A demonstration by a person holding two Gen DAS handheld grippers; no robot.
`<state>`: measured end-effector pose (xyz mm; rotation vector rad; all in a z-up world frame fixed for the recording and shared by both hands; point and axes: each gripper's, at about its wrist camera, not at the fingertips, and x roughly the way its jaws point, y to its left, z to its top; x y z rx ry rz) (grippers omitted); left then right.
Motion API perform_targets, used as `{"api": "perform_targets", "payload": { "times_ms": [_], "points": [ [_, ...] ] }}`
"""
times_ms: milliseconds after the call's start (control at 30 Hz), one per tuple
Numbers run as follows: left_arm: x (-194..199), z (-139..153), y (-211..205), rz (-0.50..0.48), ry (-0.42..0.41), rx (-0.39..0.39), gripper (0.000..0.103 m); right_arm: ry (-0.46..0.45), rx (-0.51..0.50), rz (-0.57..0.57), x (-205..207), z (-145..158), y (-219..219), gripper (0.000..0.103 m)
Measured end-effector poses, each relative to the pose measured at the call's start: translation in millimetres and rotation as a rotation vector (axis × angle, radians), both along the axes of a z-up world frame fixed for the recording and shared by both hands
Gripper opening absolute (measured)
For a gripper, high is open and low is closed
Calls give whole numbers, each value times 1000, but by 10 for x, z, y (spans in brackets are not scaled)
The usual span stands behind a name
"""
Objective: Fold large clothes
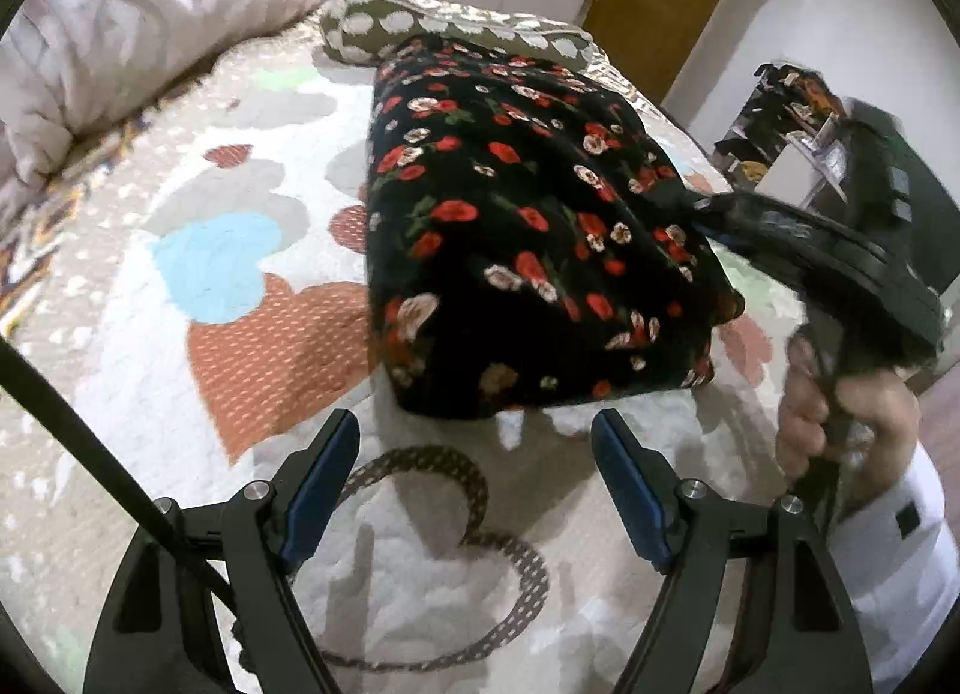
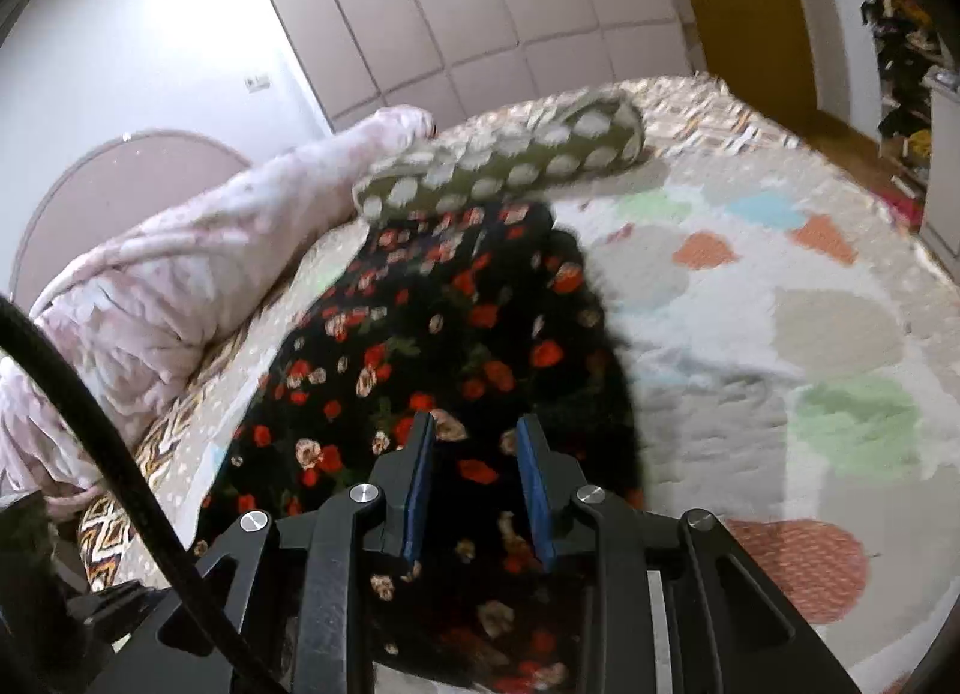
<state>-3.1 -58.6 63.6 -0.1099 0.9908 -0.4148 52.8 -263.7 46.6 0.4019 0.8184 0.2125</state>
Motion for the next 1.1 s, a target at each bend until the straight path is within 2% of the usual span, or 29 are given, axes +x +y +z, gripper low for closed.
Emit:
{"api": "perform_targets", "payload": {
  "times_ms": [33, 67, 133, 233, 333, 400, 467, 567, 633, 733, 800, 833, 900, 967, 1100],
  "points": [
    [-29, 5, 17, 6, -7, 9, 79, 36, -12, -13, 42, -91, -3, 35],
    [-53, 4, 38, 13, -13, 16, 79, 60, -30, -28, 91, -167, -9, 51],
    [-95, -10, 90, 31, -20, 34, 79, 79, -57, -55, 107, -253, -35, 61],
    [-118, -77, 199, 68, -17, 51, 79, 70, -135, -76, 24, -130, 17, 61],
    [-136, -140, 306, 104, 0, 43, 79, -47, -250, -55, -151, 157, 256, 60],
    [-165, -186, 357, 123, 13, 47, 79, -133, -255, 16, -259, 341, 451, 56],
    [-194, -222, 386, 138, 21, 58, 79, -167, -231, 78, -313, 436, 615, 49],
    [-234, -279, 404, 156, 18, 100, 79, -158, -191, 125, -282, 442, 791, 45],
    [-263, -315, 395, 158, 7, 132, 79, -153, -206, 118, -251, 395, 870, 44],
    [-288, -376, 369, 153, -8, 175, 79, -128, -215, 78, -191, 275, 836, 43],
    [-289, -427, 349, 148, -8, 197, 79, -76, -233, 21, -114, 130, 709, 43],
    [-293, -455, 336, 146, -10, 210, 79, -46, -245, -1, -80, 50, 623, 39],
    [-308, -480, 314, 142, -20, 229, 80, -2, -239, -31, -83, -70, 472, 41],
    [-325, -496, 293, 138, -31, 243, 83, 22, -190, -31, -138, -137, 356, 46],
    [-322, -536, 262, 140, -32, 258, 88, 24, -201, -38, -261, -166, 317, 48]
  ]
}}
